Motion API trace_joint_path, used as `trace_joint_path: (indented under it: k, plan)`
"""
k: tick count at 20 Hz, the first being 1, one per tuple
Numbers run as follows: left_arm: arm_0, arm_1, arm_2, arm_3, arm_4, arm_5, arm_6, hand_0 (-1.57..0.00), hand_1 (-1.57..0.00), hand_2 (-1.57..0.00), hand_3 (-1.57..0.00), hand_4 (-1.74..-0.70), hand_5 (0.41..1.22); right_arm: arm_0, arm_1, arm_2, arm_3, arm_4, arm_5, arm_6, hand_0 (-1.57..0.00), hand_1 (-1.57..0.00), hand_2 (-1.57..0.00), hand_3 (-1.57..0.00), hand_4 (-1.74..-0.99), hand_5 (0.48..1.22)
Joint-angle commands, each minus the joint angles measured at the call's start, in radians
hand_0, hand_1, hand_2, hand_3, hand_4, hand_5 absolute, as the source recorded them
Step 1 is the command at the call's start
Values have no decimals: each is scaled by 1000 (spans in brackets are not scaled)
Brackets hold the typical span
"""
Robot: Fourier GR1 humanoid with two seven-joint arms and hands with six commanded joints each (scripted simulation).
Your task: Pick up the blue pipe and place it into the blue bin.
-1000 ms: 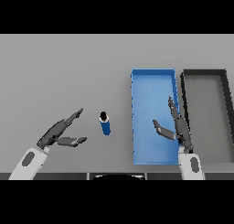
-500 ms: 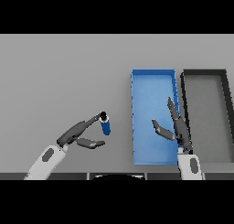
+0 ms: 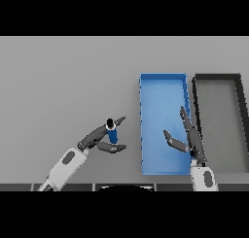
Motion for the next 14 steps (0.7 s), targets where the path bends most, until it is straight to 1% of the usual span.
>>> trace_joint_path:
  k: [1,2,3,4,5,6,7,8,9,10,11,12,13,14]
  plan:
    - [-10,-7,13,22,14,-8,-16,1,1,-19,-18,-1109,507,-6,1,-5,0,-4,-4,2,1,1,1,1,-1267,600]
    - [-5,-26,15,34,23,-4,-26,1,-33,-114,-96,-1141,550,-25,8,-1,13,5,-12,21,1,1,1,1,-1266,601]
    - [-7,-44,27,41,42,0,-33,-17,-160,-290,-255,-1208,607,-26,6,2,9,6,-9,23,1,1,1,1,-1261,600]
    - [-3,-62,37,52,65,-3,-37,-187,-348,-481,-519,-1253,730,-22,10,6,10,13,-12,14,1,1,1,1,-1260,600]
    - [-8,-74,48,54,80,7,-32,-443,-592,-699,-721,-1345,828,-22,5,0,12,11,-13,7,1,1,1,1,-1259,602]
    - [-10,-82,50,67,72,21,-36,-668,-788,-873,-875,-1419,906,-26,0,-4,11,8,-11,13,1,1,1,1,-1259,605]
    - [-4,-88,49,62,72,29,-37,-849,-945,-1013,-1003,-1481,969,-31,4,1,6,6,-9,13,1,1,1,1,-1261,609]
    - [14,-95,43,54,71,27,-60,-993,-1070,-1124,-1102,-1532,1020,-26,-2,-6,10,-2,-3,6,1,1,1,1,-1262,611]
    - [26,-100,27,40,58,38,-71,-1109,-1170,-1214,-1162,-1572,1060,-34,4,-1,23,6,-8,11,1,1,1,1,-1259,614]
    - [25,-103,14,44,37,57,-96,-1201,-1250,-1285,-1215,-1604,1092,-34,5,-1,16,7,-11,14,1,1,1,1,-1260,614]
    - [15,-101,12,43,25,72,-87,-1275,-1314,-1342,-1265,-1629,1118,-33,4,1,13,4,-6,6,1,1,1,1,-1258,615]
    - [14,-101,12,39,20,82,-91,-1334,-1366,-1388,-1307,-1649,1139,-36,4,2,19,6,-4,12,1,1,1,1,-1255,616]
    - [18,-105,5,30,16,86,-98,-1382,-1407,-1425,-1340,-1666,1155,-32,-3,-5,20,4,-3,8,1,1,1,1,-1252,619]
    - [21,-107,-2,18,5,94,-115,-1420,-1440,-1454,-1365,-1679,1168,-29,4,3,19,12,-7,-4,1,1,1,1,-1250,622]
